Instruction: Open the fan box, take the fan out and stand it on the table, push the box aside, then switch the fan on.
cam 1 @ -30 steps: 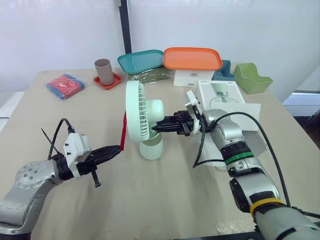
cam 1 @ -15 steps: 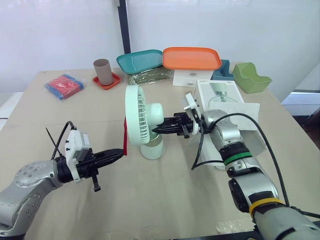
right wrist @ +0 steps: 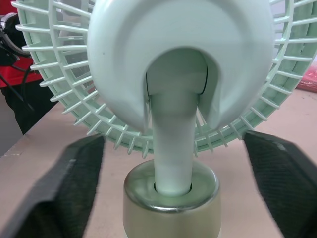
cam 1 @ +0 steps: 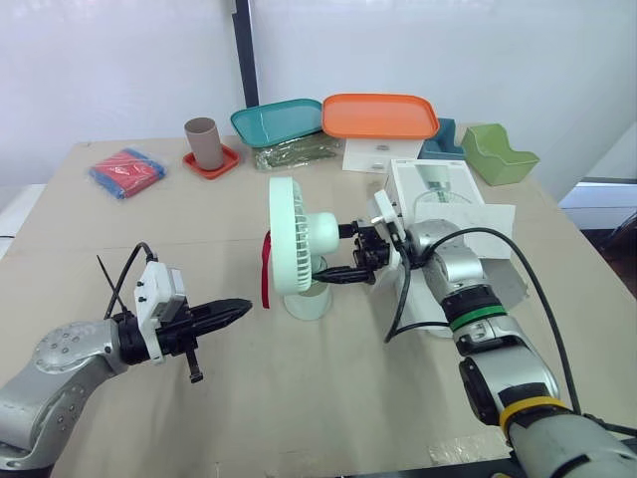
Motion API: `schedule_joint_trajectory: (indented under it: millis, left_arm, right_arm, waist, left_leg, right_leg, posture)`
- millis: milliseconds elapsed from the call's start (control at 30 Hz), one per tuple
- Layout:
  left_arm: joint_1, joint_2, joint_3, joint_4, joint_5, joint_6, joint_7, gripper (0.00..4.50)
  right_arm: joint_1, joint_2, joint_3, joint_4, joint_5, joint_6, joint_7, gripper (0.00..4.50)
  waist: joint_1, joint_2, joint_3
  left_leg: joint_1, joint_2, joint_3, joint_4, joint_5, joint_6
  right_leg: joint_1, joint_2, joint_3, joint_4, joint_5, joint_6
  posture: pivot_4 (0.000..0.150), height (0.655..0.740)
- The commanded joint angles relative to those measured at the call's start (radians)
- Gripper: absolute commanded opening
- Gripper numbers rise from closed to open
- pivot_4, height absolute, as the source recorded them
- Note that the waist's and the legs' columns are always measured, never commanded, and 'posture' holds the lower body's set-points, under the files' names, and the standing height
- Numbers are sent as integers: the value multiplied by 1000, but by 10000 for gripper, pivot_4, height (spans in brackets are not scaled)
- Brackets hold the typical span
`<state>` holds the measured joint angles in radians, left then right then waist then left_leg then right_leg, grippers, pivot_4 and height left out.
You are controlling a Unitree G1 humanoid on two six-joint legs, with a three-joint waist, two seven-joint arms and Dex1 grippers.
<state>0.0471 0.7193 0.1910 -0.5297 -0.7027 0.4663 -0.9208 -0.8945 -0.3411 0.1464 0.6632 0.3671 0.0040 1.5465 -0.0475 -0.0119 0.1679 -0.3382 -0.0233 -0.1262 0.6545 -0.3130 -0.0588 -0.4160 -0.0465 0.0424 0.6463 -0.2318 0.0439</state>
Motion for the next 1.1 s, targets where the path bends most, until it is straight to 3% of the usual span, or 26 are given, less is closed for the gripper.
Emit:
schedule_joint_trajectory:
  millis: [33, 400, 433, 500, 567, 600, 700, 733, 767, 833, 867, 1100]
  left_arm:
    - [-10, -6, -3, -9, 9, -20, 3, 0]
    - [-41, -36, 11, 48, 41, -16, 61, 0]
    - [-43, -39, 18, 56, 41, -12, 71, 5224]
    - [-45, -55, 22, 82, 105, -39, 135, 7339]
    - [-32, -74, 23, 75, 143, -55, 183, 14109]
    - [-22, -80, 22, 67, 154, -54, 201, 15174]
    - [24, -124, 22, 52, 182, -42, 275, 26666]
    - [32, -140, 23, 45, 182, -25, 307, 27512]
    - [40, -150, 16, 41, 196, -16, 331, 33547]
    - [56, -164, 5, 44, 226, -25, 358, 37769]
    - [62, -168, -1, 54, 247, -27, 373, 43072]
    - [92, -223, -87, 149, 400, -131, 426, 44478]
  right_arm:
    - [7, -25, -30, -44, 10, -12, 38, 44604]
    - [155, -184, -109, -296, 61, 69, -4, 44604]
    - [189, -208, -119, -343, 67, 75, -6, 45000]
    - [284, -257, -158, -471, 92, 100, -35, 45000]
    - [380, -299, -197, -592, 115, 125, -67, 45000]
    - [420, -307, -220, -638, 133, 149, -92, 45000]
    - [594, -328, -279, -759, 135, 148, -168, 45000]
    - [643, -325, -296, -781, 131, 145, -198, 45000]
    - [695, -319, -307, -792, 111, 108, -219, 45000]
    - [773, -293, -325, -814, 101, 82, -274, 45000]
    - [798, -275, -331, -817, 97, 69, -309, 45000]
    - [877, -197, -257, -725, -16, -55, -414, 45000]
  waist:
    - [0, 0, 0]
    - [3, 0, 0]
    - [3, 0, 0]
    - [3, 0, 0]
    - [3, 0, 0]
    - [4, 0, 0]
    - [8, 0, 0]
    - [9, 0, 0]
    - [9, -1, 0]
    - [11, -1, 0]
    - [11, -1, 0]
    - [10, -1, 0]
  left_leg:
    - [0, 0, 0, 0, 0, 0]
    - [0, 0, 0, 0, 0, 0]
    - [0, 0, 0, 0, 0, 0]
    - [0, 0, 0, 0, 0, 1]
    - [0, 0, 0, 0, -1, 1]
    - [0, 0, 0, 0, -1, 1]
    - [0, 0, 0, 0, -1, 2]
    - [0, 0, 1, 1, -1, 2]
    - [2, 0, 1, 0, -2, 2]
    - [3, 1, 3, 1, -2, 2]
    - [5, 1, 2, 1, -2, 2]
    - [9, 2, 7, 1, -2, 2]
  right_leg:
    - [0, 0, 0, 0, 0, 0]
    - [0, 0, 0, 0, 0, 0]
    - [0, 0, 0, 0, 0, 0]
    - [0, 0, 1, 0, 0, 0]
    - [0, 0, 1, 0, 0, 0]
    - [0, 0, 1, 0, 0, 0]
    - [0, 0, 1, -1, 0, 1]
    - [0, 0, 2, -1, 0, 1]
    - [3, 1, 2, -1, 0, 1]
    - [3, 1, 3, -1, 0, 2]
    - [7, 3, 4, -1, 0, 2]
    - [9, 5, 9, -1, 0, 3]
  posture:
    - [1500, 7400]
    - [1500, 7400]
    - [1500, 7400]
    - [1500, 7400]
    - [1500, 7400]
    - [1500, 7400]
    - [1500, 7400]
    - [1500, 7400]
    - [1500, 7400]
    - [1500, 7400]
    - [1500, 7400]
    - [1500, 7400]
